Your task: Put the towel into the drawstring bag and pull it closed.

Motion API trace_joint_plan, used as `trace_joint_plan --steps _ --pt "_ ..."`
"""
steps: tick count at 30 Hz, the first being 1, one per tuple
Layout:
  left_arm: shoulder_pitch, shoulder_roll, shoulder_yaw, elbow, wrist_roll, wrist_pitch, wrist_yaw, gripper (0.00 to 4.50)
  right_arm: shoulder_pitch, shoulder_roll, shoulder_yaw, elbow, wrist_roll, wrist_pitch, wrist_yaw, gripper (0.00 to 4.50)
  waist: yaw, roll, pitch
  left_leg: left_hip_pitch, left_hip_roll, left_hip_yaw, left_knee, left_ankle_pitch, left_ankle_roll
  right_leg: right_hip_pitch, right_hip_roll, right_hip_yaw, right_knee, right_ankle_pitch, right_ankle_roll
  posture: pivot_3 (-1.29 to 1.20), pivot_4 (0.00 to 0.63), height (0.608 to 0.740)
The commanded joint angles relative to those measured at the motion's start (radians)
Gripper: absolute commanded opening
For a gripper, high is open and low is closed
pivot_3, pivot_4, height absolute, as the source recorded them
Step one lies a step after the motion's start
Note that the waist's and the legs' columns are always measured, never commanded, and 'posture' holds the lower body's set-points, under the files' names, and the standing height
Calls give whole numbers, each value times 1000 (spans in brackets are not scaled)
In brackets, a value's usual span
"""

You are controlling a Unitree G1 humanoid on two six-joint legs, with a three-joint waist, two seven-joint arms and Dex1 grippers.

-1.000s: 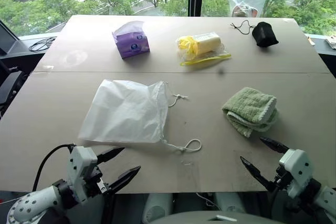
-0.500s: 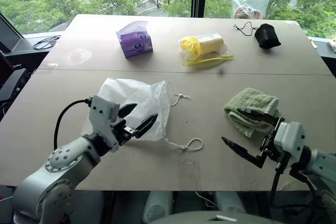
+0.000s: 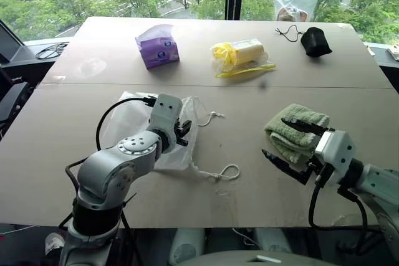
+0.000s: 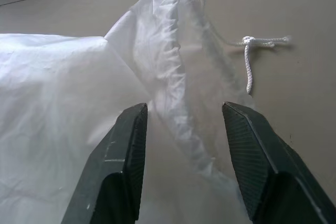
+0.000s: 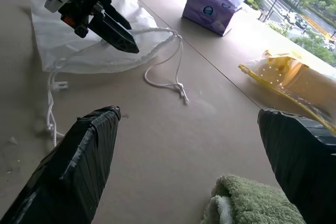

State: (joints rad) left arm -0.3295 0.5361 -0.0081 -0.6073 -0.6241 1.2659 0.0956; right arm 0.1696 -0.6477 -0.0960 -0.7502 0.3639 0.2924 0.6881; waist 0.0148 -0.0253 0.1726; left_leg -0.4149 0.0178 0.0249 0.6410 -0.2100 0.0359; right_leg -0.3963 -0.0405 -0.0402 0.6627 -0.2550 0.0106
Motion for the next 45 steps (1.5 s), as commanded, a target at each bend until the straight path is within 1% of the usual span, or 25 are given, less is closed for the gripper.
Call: trace_joint_plan --steps 1,2,4,7,8,10,12,13,14,16,18,20,23,26,29,32,35,36,37,38,41,42,43,44,45 --pt "-25 121 -22 25 48 -89 -160 67 -36 13 -22 9 45 58 -33 4500 -1 0 0 0 0 0 0 0 0 0 0 0 0 0 0 0 150 740" --pt "-29 151 -32 42 56 -121 -213 67 -45 17 -21 11 55 79 -41 4500 0 1 0 1 0 0 0 0 0 0 0 0 0 1 -2 0 150 740" --pt "-51 249 -63 122 106 -308 -416 67 -62 24 -19 17 100 140 -52 4500 1 1 0 1 0 0 0 0 0 0 0 0 0 1 -4 0 150 740" --pt "-121 359 -98 348 205 -685 -767 67 -95 40 -16 39 63 194 -123 4500 5 1 1 0 0 0 0 0 0 -1 -1 -1 0 0 -8 0 150 740" --pt "-156 374 -107 433 224 -788 -872 67 -108 49 -16 45 47 203 -149 4500 5 1 1 0 0 0 0 0 0 -1 -2 -1 0 0 -8 0 150 740" --pt "-244 380 -132 593 260 -916 -1023 67 -143 73 -15 64 -21 222 -238 4500 5 2 1 -1 -1 1 -1 0 0 -2 -3 -2 -1 0 -9 0 150 740" --pt "-324 351 -142 720 287 -1006 -1113 67 -177 106 -19 76 -63 284 -331 4500 5 1 1 -2 -1 2 -1 0 0 -2 -5 -1 -1 0 -9 0 150 740" --pt "-350 339 -146 758 298 -1019 -1137 67 -187 100 -15 66 -94 344 -371 4500 6 2 1 -2 -1 2 -1 0 1 -2 -5 -1 -1 0 -8 0 150 740" --pt "-381 317 -146 792 305 -1010 -1140 67 -208 90 -37 71 -37 453 -360 4500 6 2 1 -3 -1 3 -1 0 1 -3 -5 -1 -1 0 -8 0 150 740" --pt "-420 267 -138 823 301 -947 -1119 67 -242 97 -95 95 -29 582 -410 4500 5 1 0 -9 -2 3 0 0 1 -8 -5 -1 0 2 -4 0 150 740" --pt "-422 221 -134 813 308 -895 -1079 67 -267 128 -151 116 -23 692 -465 4500 4 1 0 -16 -2 2 5 0 1 -13 -4 -2 2 3 -3 0 150 740" --pt "-405 184 -127 779 313 -855 -1046 67 -280 147 -172 134 -17 783 -491 4500 1 1 0 -19 -2 1 7 0 0 -15 -2 -2 2 3 -2 0 150 740" --pt "-368 114 -116 709 302 -783 -970 67 -300 189 -137 196 -35 887 -534 4500 -5 1 0 -18 -2 1 6 0 1 -15 -2 -1 2 3 -1 0 150 740" --pt "-353 65 -98 664 293 -724 -920 67 -312 219 -101 265 -42 932 -541 4500 -7 1 0 -17 -1 1 6 -1 2 -15 0 1 4 3 -1 0 150 740" --pt "-346 13 -82 639 280 -664 -871 67 -321 254 -39 366 -26 954 -507 4500 -9 -2 -3 -15 0 1 7 -1 2 -13 3 1 4 3 -1 0 150 740" --pt "-351 -19 -67 623 266 -605 -847 67 -312 243 21 367 -2 931 -440 4500 -13 -11 -9 -10 2 1 7 -1 2 -9 5 1 5 3 -1 0 150 740" --pt "-349 -32 -62 603 246 -556 -841 0 -286 226 66 325 13 879 -378 3607 -23 -12 -10 0 3 1 6 -1 2 0 4 1 4 1 1 0 150 740" --pt "-349 -36 -60 600 241 -540 -840 0 -281 236 66 318 13 856 -372 3076 -25 -12 -10 1 3 1 6 -1 2 0 4 1 4 1 1 0 150 740" --pt "-352 -39 -56 601 233 -522 -840 0 -277 230 83 311 5 827 -360 2782 -27 -12 -10 1 4 1 6 -1 2 0 4 1 4 1 1 0 150 740" --pt "-357 -44 -51 604 223 -501 -843 0 -273 223 103 304 -11 782 -348 2219 -28 -12 -10 1 4 0 5 -1 2 0 5 1 4 1 1 0 150 740" --pt "-373 -48 -52 627 216 -453 -841 0 -269 258 99 294 -7 688 -331 837 -31 -12 -10 1 5 0 4 -1 2 0 6 1 4 2 -1 0 150 740" --pt "-378 -47 -62 639 226 -451 -841 0 -267 268 96 284 -1 641 -315 595 -31 -12 -10 1 5 1 4 -1 2 0 6 1 4 2 -1 0 150 740" --pt "-384 -47 -74 649 233 -441 -841 0 -261 286 83 260 29 591 -281 200 -32 -12 -9 1 5 0 3 -1 2 0 6 2 4 2 -1 0 150 740" --pt "-389 -50 -83 658 237 -437 -845 0 -256 307 67 230 69 556 -248 22 -32 -12 -9 1 5 1 3 -1 2 -1 6 2 4 1 0 0 150 740" --pt "-392 -57 -91 664 236 -435 -851 0 -250 326 48 188 129 543 -208 19 -31 -10 -8 1 5 1 3 -1 2 -2 6 2 4 1 0 0 150 740"
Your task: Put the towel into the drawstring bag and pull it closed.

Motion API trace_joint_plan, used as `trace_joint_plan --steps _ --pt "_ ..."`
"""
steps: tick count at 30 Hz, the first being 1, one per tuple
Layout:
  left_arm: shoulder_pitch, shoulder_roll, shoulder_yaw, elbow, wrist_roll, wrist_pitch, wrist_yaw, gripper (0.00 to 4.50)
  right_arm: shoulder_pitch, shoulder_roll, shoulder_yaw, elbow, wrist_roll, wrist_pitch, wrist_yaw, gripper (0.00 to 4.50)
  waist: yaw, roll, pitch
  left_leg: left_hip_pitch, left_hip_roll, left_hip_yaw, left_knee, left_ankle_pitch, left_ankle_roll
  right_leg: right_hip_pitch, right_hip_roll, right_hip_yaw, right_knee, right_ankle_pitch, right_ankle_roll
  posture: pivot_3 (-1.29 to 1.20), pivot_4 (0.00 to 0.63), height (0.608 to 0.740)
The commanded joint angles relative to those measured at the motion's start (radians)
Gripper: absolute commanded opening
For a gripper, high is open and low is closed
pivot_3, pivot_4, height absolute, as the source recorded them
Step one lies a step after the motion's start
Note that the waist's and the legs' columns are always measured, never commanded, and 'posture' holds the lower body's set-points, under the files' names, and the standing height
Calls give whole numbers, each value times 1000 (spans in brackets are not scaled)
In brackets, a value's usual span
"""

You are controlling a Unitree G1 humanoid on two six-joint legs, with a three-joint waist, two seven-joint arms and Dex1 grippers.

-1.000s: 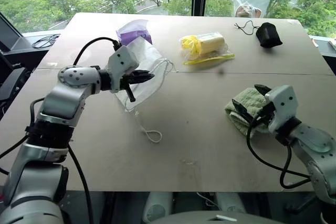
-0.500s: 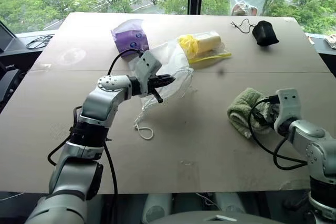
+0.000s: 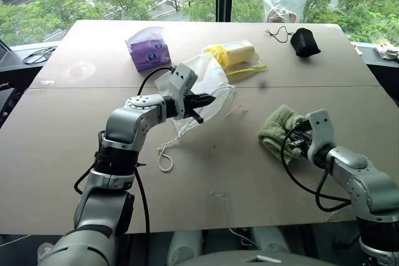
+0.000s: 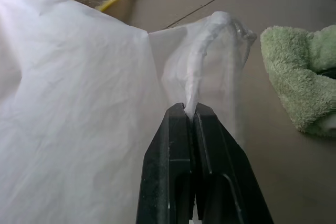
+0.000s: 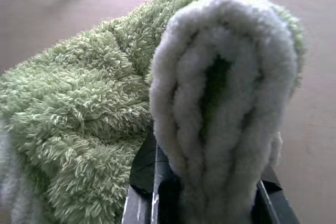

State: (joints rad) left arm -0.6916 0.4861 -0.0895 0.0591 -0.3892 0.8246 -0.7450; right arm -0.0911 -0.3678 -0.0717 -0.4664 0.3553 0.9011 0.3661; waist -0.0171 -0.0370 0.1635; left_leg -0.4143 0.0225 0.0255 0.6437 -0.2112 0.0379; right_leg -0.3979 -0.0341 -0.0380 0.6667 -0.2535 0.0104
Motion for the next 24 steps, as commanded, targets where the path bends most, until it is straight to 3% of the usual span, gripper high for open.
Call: trace_joint_plan --steps 1,4,7,11,17,21,24 --pt "-33 -12 -14 3 1 7 -16 0 14 59 11 -121 181 -70 140 17 1 4 3 0 0 0 0 0 0 0 0 0 0 0 0 0 150 740" --pt "-53 -46 -37 40 16 -15 -21 0 -20 106 10 -169 318 -70 193 10 7 9 6 -2 -1 1 0 0 0 -1 -1 0 0 0 0 0 150 740" --pt "-75 -71 -38 38 -8 11 -40 0 -91 125 121 -79 217 -150 177 10 8 9 6 -3 -2 1 2 0 0 0 -2 0 -1 1 -1 0 150 740" --pt "-64 -61 -43 -42 -50 44 -100 0 -216 178 292 204 -32 -334 91 9 5 9 6 -3 -2 1 2 0 0 -1 -2 0 -1 1 -1 0 150 740" --pt "-54 -47 0 -126 -123 104 -128 0 -295 194 408 485 -278 -484 -18 8 7 9 6 -4 -2 1 1 0 -1 -3 -2 1 0 1 -2 0 150 740" --pt "-39 -22 17 -152 -142 133 -113 0 -311 182 419 536 -366 -456 -72 7 5 9 6 -3 -3 4 2 0 -1 -3 -4 3 0 2 -2 0 150 740" --pt "-21 -3 23 -155 -142 150 -96 0 -304 227 351 530 -298 -426 -72 6 7 9 6 -1 -2 3 2 0 -1 -3 -4 3 4 1 -2 0 150 740"
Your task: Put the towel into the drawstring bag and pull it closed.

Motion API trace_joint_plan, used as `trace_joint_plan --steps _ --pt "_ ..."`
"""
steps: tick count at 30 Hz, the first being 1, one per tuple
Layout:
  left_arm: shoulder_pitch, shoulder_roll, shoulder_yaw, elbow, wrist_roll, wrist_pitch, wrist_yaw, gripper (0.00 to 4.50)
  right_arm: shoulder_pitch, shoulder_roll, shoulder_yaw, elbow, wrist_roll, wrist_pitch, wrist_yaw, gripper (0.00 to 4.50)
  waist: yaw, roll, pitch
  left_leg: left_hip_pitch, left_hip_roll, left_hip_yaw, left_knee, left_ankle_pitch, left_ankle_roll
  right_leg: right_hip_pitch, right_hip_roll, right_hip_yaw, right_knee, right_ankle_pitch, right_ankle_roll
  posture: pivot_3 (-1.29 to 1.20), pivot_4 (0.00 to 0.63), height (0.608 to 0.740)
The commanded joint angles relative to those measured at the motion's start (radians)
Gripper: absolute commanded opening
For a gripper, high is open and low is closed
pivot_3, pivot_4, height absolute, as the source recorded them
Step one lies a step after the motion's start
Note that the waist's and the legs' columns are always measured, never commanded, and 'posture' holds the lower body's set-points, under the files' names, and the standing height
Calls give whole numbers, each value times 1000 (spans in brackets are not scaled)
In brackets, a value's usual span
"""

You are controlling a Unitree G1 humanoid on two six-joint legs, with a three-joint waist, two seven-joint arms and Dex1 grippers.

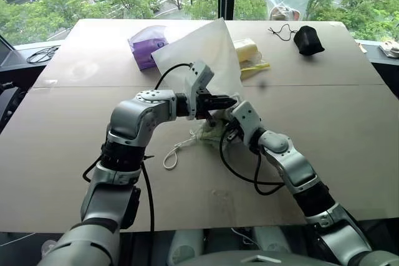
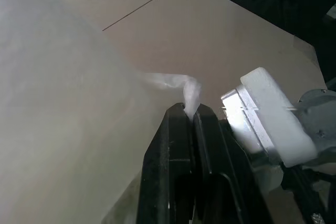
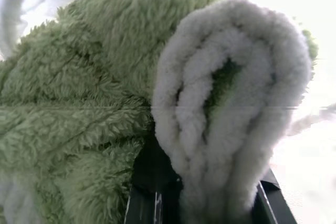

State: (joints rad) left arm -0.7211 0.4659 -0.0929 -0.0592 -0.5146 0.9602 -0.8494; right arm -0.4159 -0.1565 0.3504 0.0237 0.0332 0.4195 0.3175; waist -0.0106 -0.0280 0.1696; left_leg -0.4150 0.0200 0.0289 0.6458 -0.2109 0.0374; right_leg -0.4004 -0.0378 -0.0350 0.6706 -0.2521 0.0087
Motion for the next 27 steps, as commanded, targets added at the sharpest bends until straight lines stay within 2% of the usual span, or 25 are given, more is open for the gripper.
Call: trace_joint_plan --steps 1,5,9,12,15,19,24,25,27 --pt "19 27 24 -37 -13 21 11 0 26 53 -118 24 90 74 -14 6 1 0 0 0 0 0 1 0 0 0 0 0 1 0 0 0 150 740" --pt "83 79 7 -62 -7 37 0 0 23 228 -346 -59 425 250 3 6 -2 0 0 0 0 0 2 0 0 0 -1 0 5 0 0 0 150 740" --pt "108 95 14 -100 -38 65 -10 0 -11 335 -475 -94 629 370 -44 5 -2 1 1 -2 1 0 2 0 0 -4 -1 1 6 0 -1 0 150 740" --pt "99 82 31 -124 -85 114 -10 0 -65 404 -557 -70 740 386 -115 5 1 2 2 -2 0 0 1 0 0 -4 -2 1 6 0 -1 0 150 740" --pt "79 44 49 -168 -166 180 -3 0 -133 416 -549 -3 758 357 -159 5 -1 2 2 -3 -1 1 1 0 0 -4 -3 1 6 0 -1 0 150 740" --pt "60 -42 48 -210 -239 256 45 0 -183 406 -423 95 640 261 -138 4 -5 2 2 -3 -1 1 1 0 0 -5 -3 2 6 0 -1 0 150 740" --pt "69 -63 66 -213 -238 268 96 0 -149 350 -327 116 561 210 -93 4 -9 2 2 -3 0 3 -1 0 0 -8 0 5 7 0 -1 0 150 740" --pt "69 -59 74 -207 -236 268 101 0 -139 338 -322 110 550 202 -88 1012 -9 2 2 -3 0 3 -2 0 0 -8 0 5 7 0 -1 0 150 740" --pt "65 -49 96 -184 -231 268 112 0 -112 312 -332 80 548 205 -81 1674 -7 2 2 -3 0 4 -2 0 0 -8 0 5 7 0 -1 0 150 740"
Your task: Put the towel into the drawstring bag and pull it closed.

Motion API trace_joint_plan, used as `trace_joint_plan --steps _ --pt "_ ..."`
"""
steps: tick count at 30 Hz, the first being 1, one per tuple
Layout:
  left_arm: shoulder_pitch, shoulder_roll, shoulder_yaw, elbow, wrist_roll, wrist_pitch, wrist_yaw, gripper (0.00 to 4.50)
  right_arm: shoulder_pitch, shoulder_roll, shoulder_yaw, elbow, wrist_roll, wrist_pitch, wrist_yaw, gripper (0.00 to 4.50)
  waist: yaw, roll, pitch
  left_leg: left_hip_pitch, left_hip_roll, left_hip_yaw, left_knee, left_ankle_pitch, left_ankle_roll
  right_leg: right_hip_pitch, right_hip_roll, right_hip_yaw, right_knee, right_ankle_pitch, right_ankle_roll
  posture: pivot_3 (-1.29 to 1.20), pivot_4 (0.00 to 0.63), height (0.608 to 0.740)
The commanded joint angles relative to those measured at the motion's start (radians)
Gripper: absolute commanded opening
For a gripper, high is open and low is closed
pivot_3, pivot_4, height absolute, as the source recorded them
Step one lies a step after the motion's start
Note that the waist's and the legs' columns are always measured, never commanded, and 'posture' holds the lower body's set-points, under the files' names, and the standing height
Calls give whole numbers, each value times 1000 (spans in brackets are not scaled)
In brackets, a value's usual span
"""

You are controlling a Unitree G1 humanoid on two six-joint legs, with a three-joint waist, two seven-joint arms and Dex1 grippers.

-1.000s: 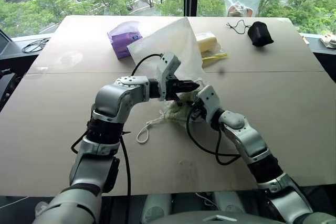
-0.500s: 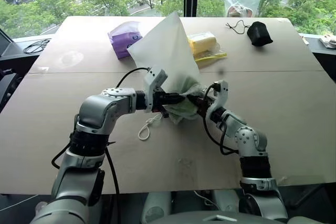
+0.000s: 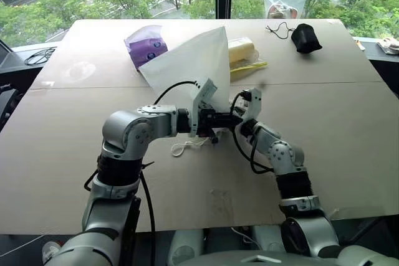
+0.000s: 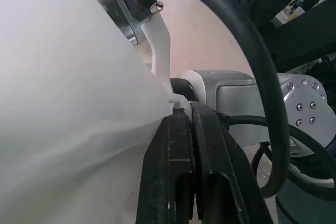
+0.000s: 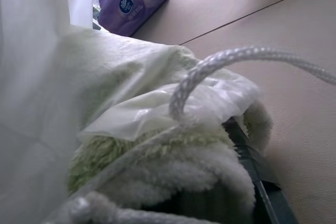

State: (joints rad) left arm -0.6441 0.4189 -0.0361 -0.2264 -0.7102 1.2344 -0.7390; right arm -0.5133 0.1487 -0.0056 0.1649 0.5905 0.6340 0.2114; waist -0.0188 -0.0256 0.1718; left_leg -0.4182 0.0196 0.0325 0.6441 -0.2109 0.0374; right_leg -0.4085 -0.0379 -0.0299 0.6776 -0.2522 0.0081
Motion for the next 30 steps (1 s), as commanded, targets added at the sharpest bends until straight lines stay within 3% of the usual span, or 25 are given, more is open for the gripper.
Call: trace_joint_plan --steps 1,3,11,17,20,23,29,30 --pt "-16 5 52 4 -31 -9 8 0 2 -15 24 -88 -13 0 31 2259 1 0 0 0 0 0 0 0 0 0 0 0 0 0 0 0 150 740" --pt "-26 20 63 46 -5 -32 18 0 36 -66 38 -157 -23 23 49 3093 2 0 0 0 0 1 0 0 0 0 -1 1 0 0 0 0 150 740" --pt "-113 44 81 196 24 -111 22 0 108 -182 111 -308 -52 84 87 3093 0 0 0 -1 -1 1 0 0 0 -1 0 1 -1 0 0 0 150 740" --pt "-157 86 74 267 62 -173 2 0 80 -89 -64 -297 94 209 -29 3093 0 0 1 -1 2 2 -3 0 0 -3 2 2 0 0 0 0 150 740" --pt "-163 96 70 278 70 -184 -14 0 71 -124 -59 -309 77 208 -7 3093 4 0 1 -1 1 4 -3 0 0 -3 0 3 -1 0 0 0 150 740" --pt "-166 97 72 277 69 -183 -18 0 73 -171 7 -328 29 191 28 4407 4 0 1 -2 0 5 -3 0 0 -3 -1 3 -3 0 0 0 150 740" --pt "-157 90 76 256 65 -168 -14 0 52 -192 181 -251 -143 104 46 4460 -1 -1 1 -3 1 4 -3 0 0 -5 0 3 -2 0 0 0 150 740" --pt "-150 94 74 247 64 -163 -15 0 28 -163 190 -181 -181 36 36 3914 -2 -1 1 -3 1 4 -3 0 0 -5 1 4 -2 0 0 0 150 740"
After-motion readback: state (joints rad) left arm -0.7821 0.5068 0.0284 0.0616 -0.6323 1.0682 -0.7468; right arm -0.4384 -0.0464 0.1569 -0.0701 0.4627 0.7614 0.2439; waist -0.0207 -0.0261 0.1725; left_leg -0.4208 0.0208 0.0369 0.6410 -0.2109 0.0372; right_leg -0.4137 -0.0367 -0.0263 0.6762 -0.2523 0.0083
